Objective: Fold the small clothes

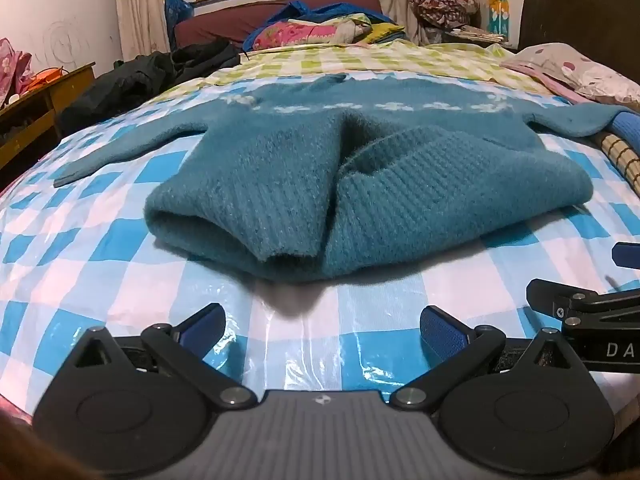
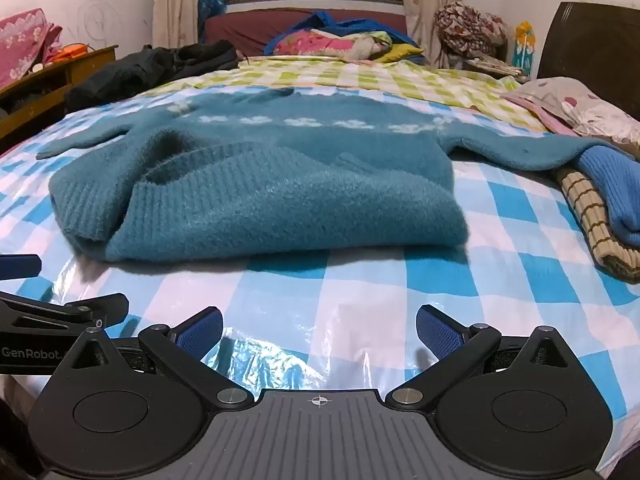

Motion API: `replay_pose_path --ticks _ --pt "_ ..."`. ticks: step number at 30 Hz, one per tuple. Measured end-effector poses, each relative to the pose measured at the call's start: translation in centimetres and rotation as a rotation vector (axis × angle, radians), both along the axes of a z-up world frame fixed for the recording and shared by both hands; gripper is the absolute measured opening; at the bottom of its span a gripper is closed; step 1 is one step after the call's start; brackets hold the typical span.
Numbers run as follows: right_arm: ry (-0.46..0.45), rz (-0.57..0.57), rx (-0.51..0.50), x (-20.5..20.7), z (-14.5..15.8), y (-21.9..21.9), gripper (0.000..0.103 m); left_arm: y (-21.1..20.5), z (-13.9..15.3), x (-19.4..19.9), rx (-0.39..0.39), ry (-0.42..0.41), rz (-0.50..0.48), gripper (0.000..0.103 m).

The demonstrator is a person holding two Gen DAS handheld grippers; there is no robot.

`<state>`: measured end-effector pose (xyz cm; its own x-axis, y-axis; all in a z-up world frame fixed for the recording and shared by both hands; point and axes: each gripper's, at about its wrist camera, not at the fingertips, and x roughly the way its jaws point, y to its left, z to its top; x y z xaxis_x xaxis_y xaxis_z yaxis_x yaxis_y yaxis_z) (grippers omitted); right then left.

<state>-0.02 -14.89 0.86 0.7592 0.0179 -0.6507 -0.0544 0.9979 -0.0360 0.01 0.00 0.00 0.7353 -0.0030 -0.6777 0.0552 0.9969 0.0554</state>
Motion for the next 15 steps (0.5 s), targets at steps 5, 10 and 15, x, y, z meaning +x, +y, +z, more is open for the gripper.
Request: replay_pose_path --ticks 5,10,15 --pt "0.006 0.000 -0.003 0.03 -0.10 -0.06 0.103 -0.13 0.00 -0.11 -0.005 0.008 -0.003 0.103" --pt "0.006 -0.001 -0.002 0.01 -0.17 -0.15 0.103 -0.05 -0.77 -0.03 -0.013 0.018 -0.008 0.103" --pt "0.008 0.000 -0.003 0.00 -0.19 -0.24 0.103 0.02 -0.71 0.55 -0.016 0.025 -0.016 0.103"
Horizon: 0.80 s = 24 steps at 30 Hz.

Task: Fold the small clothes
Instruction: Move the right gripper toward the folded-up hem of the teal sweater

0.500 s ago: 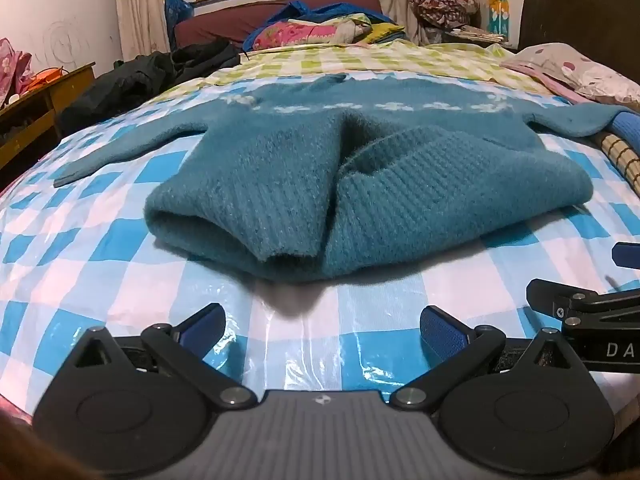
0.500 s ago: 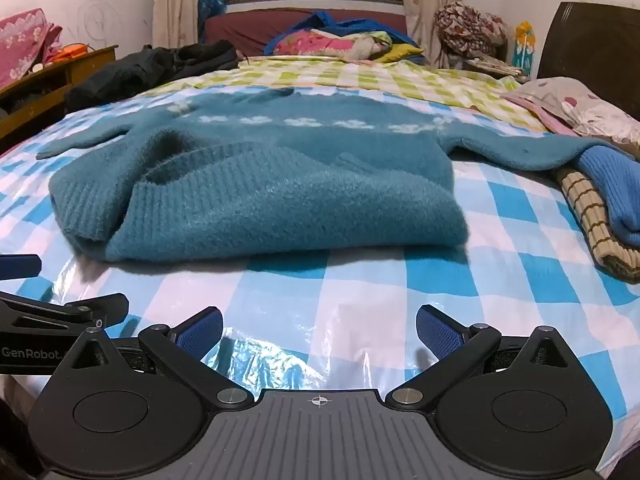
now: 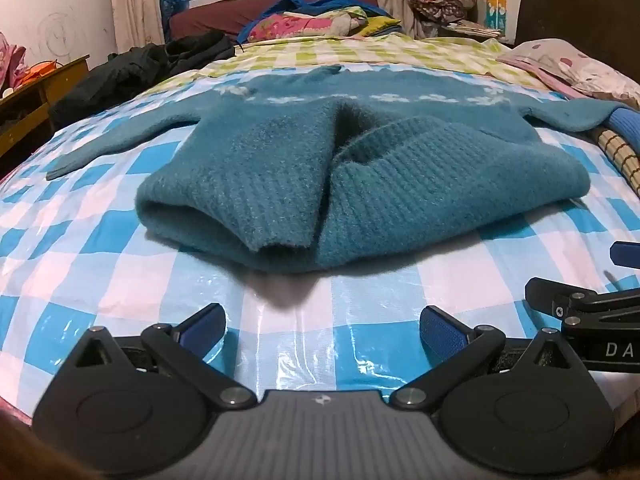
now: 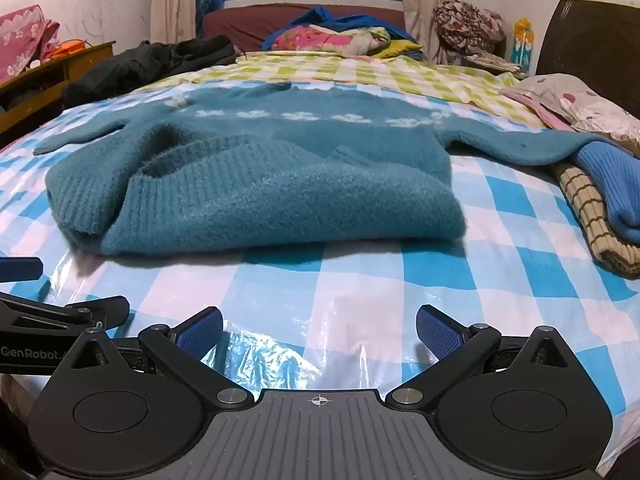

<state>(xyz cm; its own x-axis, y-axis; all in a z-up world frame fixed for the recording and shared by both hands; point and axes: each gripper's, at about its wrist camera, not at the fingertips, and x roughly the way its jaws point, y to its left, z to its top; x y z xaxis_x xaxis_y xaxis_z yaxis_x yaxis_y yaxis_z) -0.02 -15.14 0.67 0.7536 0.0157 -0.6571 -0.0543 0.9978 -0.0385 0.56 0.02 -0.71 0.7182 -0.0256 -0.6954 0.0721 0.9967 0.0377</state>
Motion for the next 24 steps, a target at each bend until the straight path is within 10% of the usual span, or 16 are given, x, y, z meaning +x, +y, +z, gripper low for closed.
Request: replay_pose_path --ticks 24 --pt "-0.002 0.010 -0.003 -0.05 0.08 0.03 0.101 0.02 0.49 -0.38 -0.003 -0.009 -0.001 0.103"
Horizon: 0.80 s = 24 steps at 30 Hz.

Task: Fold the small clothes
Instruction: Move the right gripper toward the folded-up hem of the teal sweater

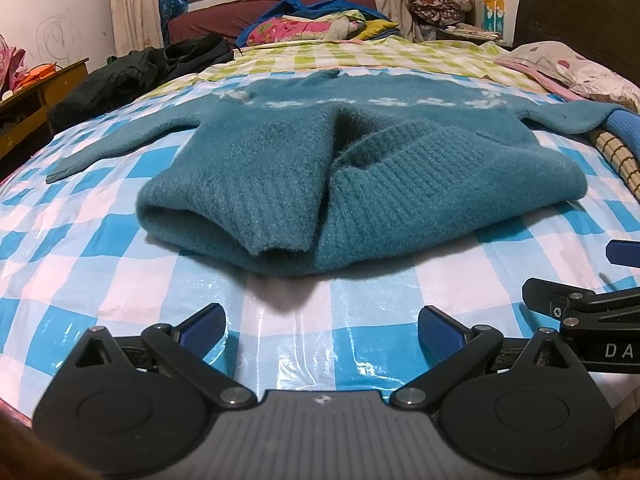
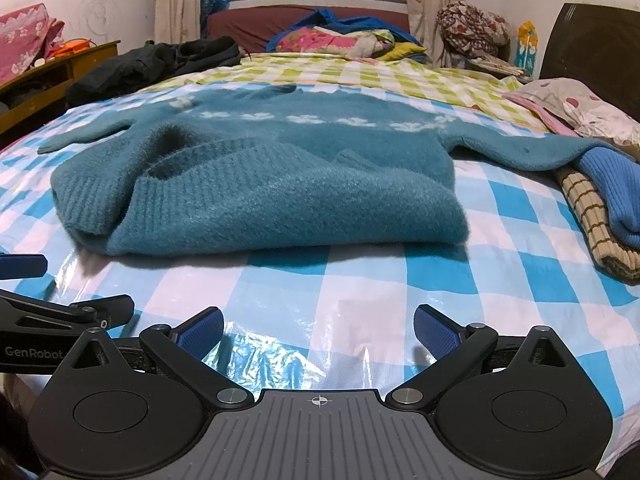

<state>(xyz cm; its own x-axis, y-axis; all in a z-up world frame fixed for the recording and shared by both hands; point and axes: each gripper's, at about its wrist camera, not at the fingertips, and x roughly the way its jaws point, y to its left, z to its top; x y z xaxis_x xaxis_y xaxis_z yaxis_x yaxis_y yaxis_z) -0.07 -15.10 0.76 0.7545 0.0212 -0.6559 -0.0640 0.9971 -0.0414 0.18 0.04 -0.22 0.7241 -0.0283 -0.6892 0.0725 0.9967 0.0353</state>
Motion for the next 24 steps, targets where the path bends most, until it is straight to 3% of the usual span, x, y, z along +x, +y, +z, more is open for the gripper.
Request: replay_pose_path --ticks 24 --pt "-0.021 0.034 0.034 1.2 1.6 -0.2 0.092 1.4 0.9 0.5 -0.033 -0.058 0.009 0.103"
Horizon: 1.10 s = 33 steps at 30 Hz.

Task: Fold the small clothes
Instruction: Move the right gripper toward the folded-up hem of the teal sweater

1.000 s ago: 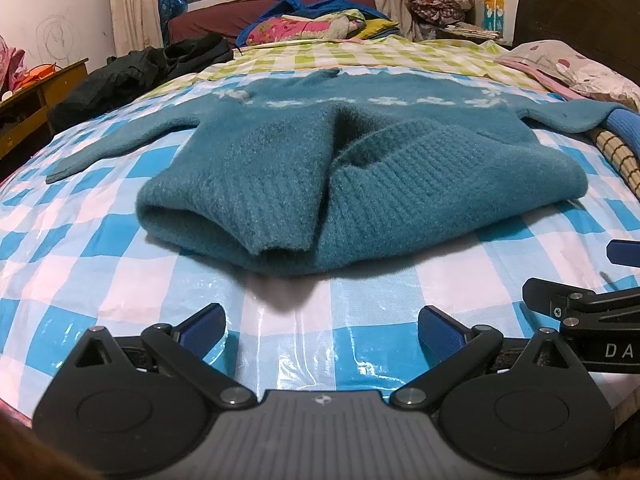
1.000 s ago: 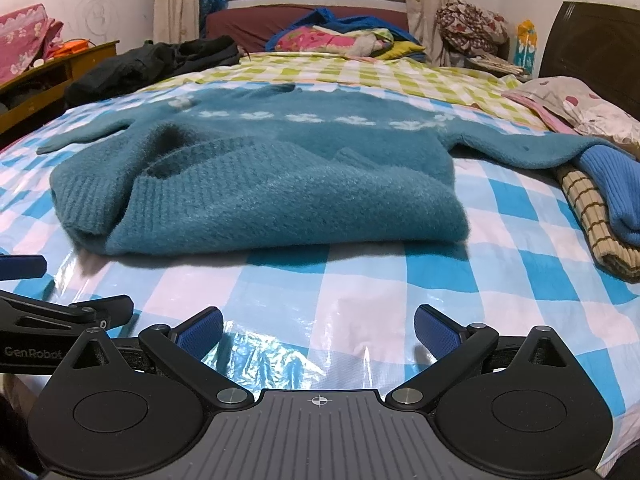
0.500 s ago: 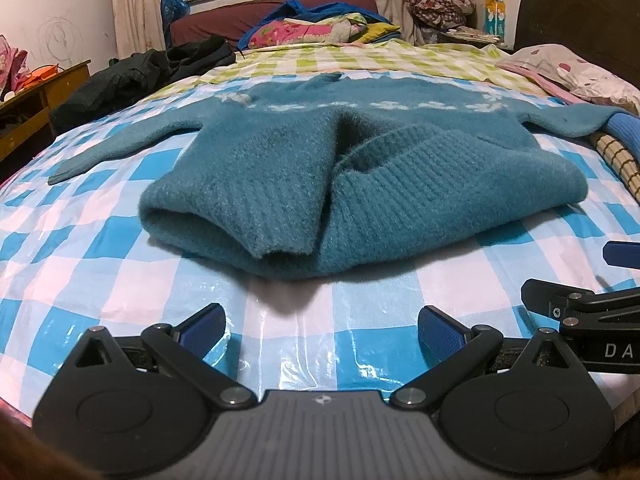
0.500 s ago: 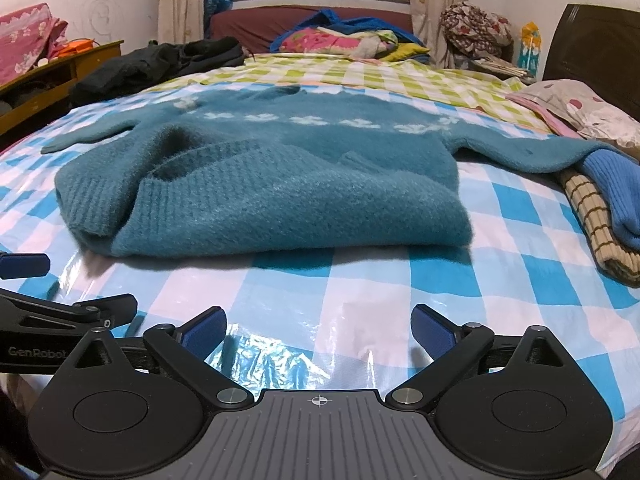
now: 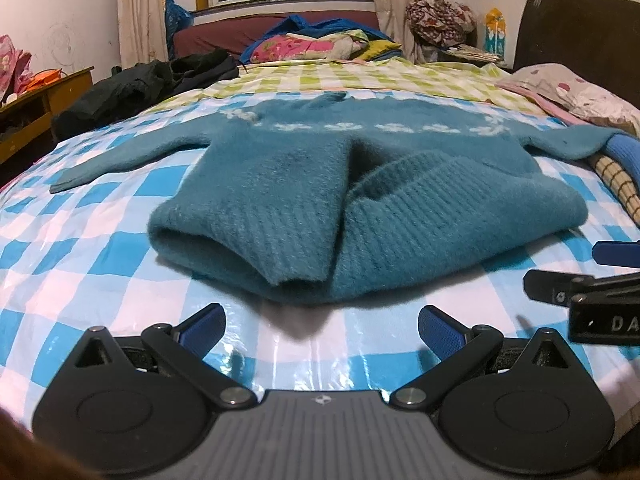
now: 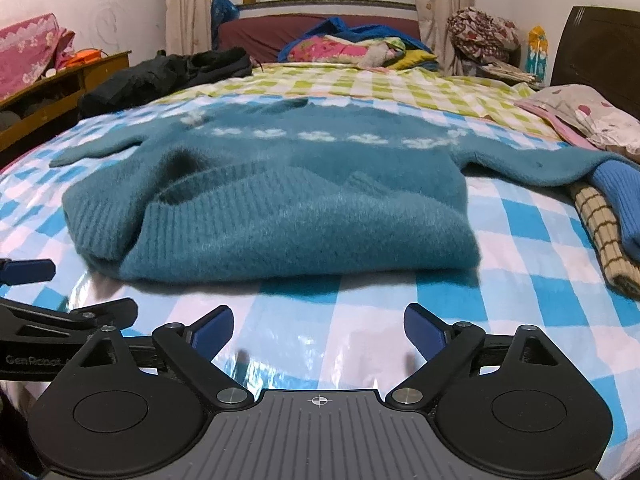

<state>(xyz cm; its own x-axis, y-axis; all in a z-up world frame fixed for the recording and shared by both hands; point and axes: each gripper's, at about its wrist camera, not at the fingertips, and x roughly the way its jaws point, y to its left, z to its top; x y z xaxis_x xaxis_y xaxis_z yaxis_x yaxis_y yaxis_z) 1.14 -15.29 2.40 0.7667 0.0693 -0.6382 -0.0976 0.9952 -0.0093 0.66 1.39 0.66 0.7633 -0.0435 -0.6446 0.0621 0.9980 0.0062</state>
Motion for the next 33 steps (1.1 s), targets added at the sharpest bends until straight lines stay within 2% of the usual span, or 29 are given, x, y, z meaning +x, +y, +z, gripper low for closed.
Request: replay_pose_path --ticks 12,18,28,33 --pt "-0.016 0.020 0.017 2.3 0.8 -0.6 0.083 2.5 0.5 1.3 -0.056 -0.005 0.037 0.103" --pt "-0.037 -0.020 0.016 3.7 1.6 -2.1 0.082 2.8 0.8 1.7 -0.036 -0.029 0.022 0.103" --pt "-0.095 -0.053 -0.003 7.3 2.9 -4.5 0.082 4.2 0.9 3.1 -0.072 -0.019 0.033 0.102" --pt "-0.052 -0.036 0.013 10.5 2.0 -5.4 0.075 4.0 0.8 4.1 -0.068 -0.012 0.025 0.102"
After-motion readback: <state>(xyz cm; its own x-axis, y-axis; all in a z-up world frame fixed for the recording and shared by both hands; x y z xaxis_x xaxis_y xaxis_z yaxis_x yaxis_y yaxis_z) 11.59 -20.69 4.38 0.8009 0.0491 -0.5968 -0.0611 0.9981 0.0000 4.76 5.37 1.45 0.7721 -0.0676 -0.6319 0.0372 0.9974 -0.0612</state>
